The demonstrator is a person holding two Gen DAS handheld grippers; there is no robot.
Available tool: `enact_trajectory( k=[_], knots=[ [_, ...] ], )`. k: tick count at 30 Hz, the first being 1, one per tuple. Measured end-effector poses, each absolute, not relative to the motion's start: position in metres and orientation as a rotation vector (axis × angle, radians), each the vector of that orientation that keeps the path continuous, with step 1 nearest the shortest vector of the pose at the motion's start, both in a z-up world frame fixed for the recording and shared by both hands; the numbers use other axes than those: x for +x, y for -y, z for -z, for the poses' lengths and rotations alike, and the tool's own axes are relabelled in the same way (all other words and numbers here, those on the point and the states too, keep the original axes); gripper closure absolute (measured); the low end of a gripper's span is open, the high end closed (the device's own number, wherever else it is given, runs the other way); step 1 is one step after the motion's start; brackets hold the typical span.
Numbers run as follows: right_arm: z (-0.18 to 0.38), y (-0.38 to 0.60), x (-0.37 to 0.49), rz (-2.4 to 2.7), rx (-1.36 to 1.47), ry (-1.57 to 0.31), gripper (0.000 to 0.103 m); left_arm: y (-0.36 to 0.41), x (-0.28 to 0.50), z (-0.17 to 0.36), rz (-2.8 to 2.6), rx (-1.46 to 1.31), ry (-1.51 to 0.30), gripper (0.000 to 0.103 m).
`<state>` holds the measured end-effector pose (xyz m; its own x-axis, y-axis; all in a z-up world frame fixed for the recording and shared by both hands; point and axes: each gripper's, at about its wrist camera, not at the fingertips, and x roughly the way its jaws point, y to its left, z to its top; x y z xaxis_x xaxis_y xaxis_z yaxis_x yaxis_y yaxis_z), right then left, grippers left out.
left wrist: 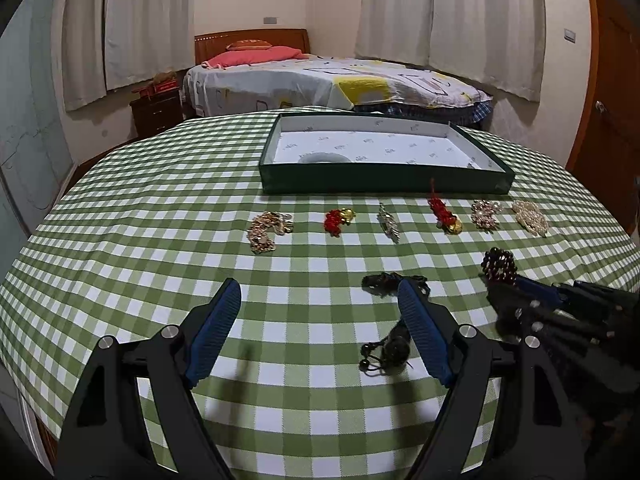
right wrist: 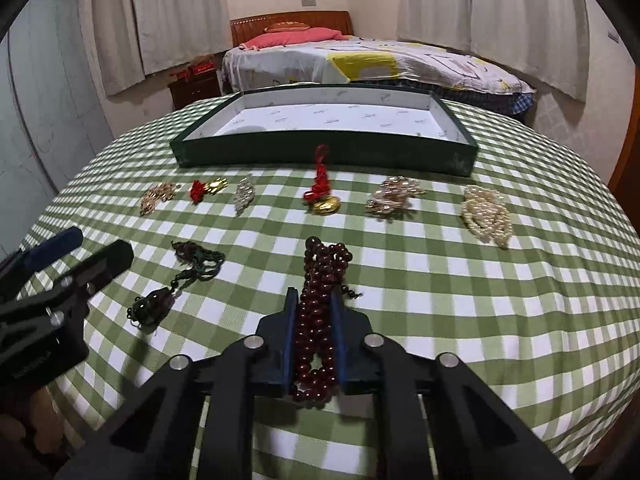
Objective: Organize jewelry
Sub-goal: 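Grasp the dark red bead bracelet with the right tool while the left grasps the black pendant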
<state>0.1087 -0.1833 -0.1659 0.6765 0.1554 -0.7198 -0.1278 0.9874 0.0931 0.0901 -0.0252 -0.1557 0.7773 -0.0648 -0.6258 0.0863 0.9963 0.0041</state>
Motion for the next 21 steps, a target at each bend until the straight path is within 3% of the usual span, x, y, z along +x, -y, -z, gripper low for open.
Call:
enact_trajectory(
  k=[5,20,21],
  knots=[
    [0.159,0.199,0.108,-0.135,0.065,-0.79,0.087,0.035,0.09,0.16,0.111,0.051,-0.691,0.027],
    [0.154,0.219,0.105,-0.138,0.124,-0.757,0.087,0.052,0.097,0.181,0.2,0.081,-0.79,0.067],
    [0.154,0.22,0.105,-0.139,0.125,-0.756,0.087,0.052,0.097,0.181,0.198,0.081,-0.789,0.074]
  ],
)
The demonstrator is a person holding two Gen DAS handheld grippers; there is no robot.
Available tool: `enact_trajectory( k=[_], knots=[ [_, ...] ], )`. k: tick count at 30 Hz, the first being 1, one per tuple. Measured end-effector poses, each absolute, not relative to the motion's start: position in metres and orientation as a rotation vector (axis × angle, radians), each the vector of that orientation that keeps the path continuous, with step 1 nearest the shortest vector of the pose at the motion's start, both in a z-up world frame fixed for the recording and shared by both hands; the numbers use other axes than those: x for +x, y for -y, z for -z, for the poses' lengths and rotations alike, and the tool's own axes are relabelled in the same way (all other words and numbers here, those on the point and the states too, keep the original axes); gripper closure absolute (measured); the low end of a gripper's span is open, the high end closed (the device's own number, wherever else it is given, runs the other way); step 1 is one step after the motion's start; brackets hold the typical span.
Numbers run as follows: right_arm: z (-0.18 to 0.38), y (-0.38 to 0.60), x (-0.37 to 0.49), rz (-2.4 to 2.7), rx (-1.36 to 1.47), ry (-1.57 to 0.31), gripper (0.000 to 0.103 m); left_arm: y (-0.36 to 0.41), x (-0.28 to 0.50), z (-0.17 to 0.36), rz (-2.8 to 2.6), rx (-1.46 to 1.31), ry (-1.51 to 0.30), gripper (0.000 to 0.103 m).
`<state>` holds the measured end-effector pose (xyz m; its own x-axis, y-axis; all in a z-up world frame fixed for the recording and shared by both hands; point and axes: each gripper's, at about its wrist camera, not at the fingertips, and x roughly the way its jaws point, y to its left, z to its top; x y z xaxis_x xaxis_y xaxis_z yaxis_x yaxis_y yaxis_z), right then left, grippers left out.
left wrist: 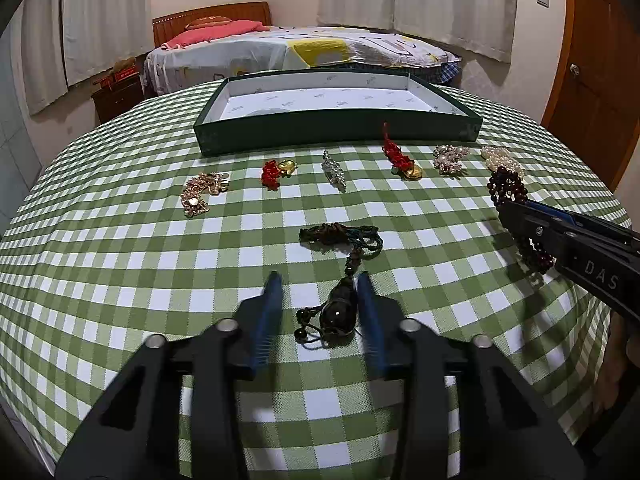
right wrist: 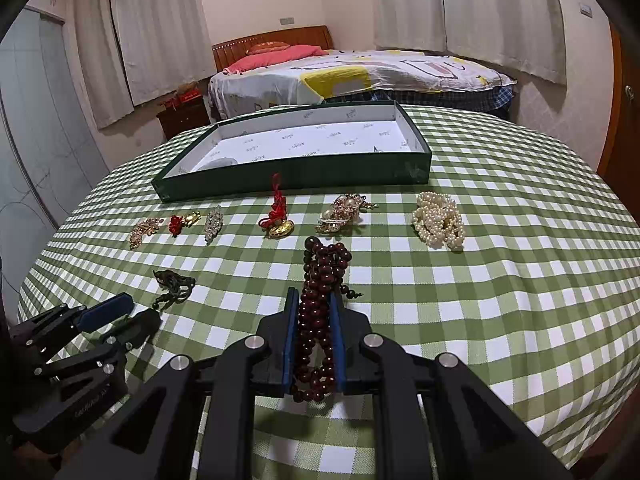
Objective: Organize jewelry
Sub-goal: 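Grasp the dark red bead bracelet with the right tool while the left grasps the black pendant, then carry the bracelet and pendant into the box while both tools open to release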
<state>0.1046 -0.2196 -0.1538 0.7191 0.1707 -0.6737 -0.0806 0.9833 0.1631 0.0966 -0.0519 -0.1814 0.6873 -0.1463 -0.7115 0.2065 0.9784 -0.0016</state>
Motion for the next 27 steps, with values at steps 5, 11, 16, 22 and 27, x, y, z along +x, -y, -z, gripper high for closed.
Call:
enact_trajectory(
  k=[5,11,16,22,27],
  knots=[
    [0.152,0.221,0.104,-0.143,0.132,-0.75,0.087,0.051,0.096,0.181,0.212,0.067,-0.788,0.086],
    [0.149,0.218,0.103,-0.153,0.126,-0.734,0.087,0.045,0.096,0.178,0.208,0.04,-0.773,0.086],
    [0.143,0.22,0.102,-0.154,0.13,-0.706,0.087,0.043,0.094,0.169,0.201,0.034,-0.736,0.086],
    [0.138,0.219,0.101,-0.158,0.124,-0.688,0.087,0.045,0.092,0.152,0.205,0.047,-0.672,0.086],
    [0.128,0.219,0.102,-0.164,0.118,-0.664,0.087,0.045,0.094,0.135,0.207,0.043,-0.622,0.086]
  ],
)
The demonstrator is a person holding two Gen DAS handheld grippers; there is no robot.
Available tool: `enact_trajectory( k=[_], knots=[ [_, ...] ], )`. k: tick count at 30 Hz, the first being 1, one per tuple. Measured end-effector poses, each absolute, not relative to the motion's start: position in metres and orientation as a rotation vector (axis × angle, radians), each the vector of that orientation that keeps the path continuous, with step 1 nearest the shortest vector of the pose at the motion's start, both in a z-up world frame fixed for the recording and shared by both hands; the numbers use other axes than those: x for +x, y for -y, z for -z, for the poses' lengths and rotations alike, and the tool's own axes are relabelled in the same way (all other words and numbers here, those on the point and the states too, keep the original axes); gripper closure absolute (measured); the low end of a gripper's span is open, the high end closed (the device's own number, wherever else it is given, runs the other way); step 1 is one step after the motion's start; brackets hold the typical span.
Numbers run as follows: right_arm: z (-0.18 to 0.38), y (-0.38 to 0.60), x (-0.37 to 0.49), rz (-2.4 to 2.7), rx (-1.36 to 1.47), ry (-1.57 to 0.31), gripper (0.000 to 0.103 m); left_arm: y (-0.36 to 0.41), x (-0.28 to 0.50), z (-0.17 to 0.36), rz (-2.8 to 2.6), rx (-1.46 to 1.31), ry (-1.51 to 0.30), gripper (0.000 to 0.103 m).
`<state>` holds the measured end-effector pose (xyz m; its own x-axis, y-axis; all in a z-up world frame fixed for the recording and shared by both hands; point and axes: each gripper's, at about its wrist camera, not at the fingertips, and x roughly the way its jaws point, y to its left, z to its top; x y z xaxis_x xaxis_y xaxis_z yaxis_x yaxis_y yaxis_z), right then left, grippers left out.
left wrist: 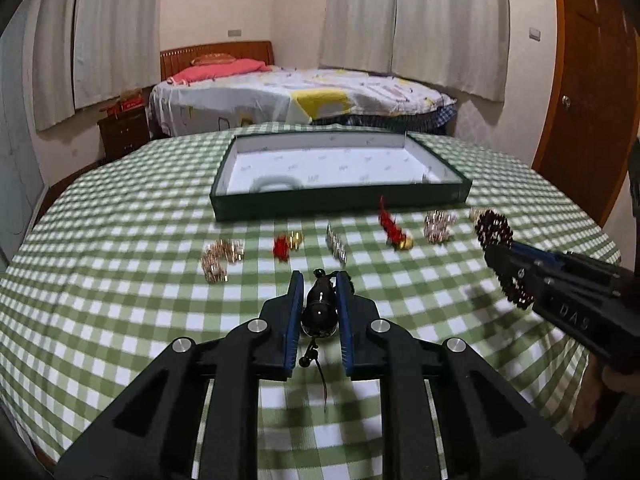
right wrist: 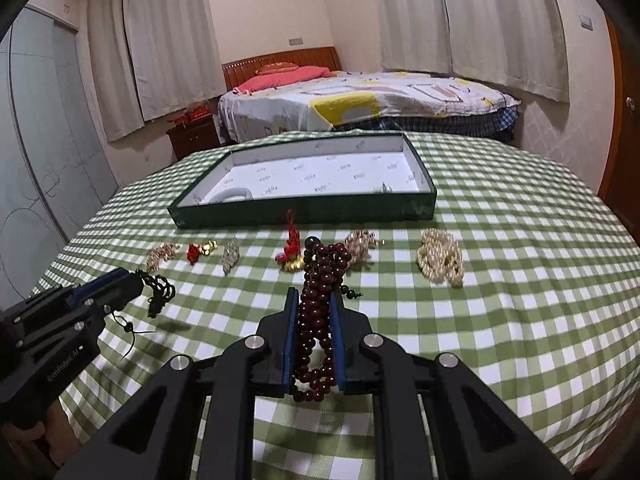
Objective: Organize jewelry
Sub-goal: 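Carry the bracelet and pendant into the box while both tools open to release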
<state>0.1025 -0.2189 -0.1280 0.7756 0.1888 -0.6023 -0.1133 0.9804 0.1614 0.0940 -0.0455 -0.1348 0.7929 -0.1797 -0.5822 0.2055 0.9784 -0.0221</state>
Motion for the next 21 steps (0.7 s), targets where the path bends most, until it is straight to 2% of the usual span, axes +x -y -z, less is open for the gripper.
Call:
enact_trajectory(
  k=[21],
  knots=[
    [0.064,0.223,0.185,-0.173,0.11,-0.509,0.087,0.071,0.181,0.066,0.249,0.004,-0.455,0.086]
  ],
)
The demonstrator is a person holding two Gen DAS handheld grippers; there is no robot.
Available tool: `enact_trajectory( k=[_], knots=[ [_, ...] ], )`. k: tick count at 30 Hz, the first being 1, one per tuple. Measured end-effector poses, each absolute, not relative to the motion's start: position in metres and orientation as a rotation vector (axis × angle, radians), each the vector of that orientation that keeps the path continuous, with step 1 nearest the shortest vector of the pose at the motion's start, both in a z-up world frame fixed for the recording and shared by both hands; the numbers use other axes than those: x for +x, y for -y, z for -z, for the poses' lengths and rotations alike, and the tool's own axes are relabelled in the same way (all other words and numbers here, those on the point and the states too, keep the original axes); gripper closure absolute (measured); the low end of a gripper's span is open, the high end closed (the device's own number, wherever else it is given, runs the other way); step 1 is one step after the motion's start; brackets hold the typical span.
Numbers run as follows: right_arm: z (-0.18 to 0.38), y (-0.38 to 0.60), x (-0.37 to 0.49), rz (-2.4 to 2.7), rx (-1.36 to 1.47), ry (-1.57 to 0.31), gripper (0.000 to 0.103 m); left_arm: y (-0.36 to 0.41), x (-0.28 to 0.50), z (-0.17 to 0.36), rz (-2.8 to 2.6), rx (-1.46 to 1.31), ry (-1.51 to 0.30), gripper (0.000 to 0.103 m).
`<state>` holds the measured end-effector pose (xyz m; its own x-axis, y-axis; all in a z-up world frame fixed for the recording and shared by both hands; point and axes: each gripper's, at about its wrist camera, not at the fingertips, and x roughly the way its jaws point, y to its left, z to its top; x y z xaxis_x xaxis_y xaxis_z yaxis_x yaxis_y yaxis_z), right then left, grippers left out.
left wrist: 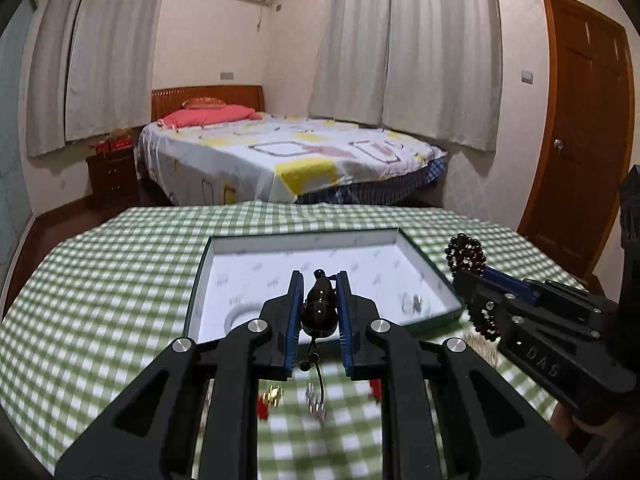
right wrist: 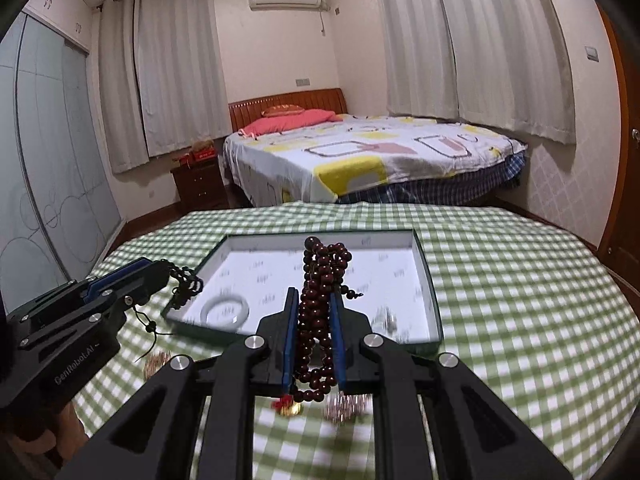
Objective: Organize jewelry
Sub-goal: 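Carry the bracelet and pendant into the box while both tools open to release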
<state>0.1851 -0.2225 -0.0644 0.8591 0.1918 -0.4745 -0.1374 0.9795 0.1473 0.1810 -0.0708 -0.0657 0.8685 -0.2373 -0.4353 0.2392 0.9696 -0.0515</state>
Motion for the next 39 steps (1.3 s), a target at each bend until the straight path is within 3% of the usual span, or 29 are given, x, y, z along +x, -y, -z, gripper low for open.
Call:
enact_trajectory(
  k=[12,39],
  knots=[
    [0.067,0.221,0.234,-0.167,0.096,-0.486,0.087,0.085,0.242,0.065,0.199,-0.014,-0.444,0.086],
    [0.147,0.22,0.298,-0.18,0.071,-0.773,0.087,0.093,0.323,0.164,0.176,-0.017,-0.792,0.086]
  ],
)
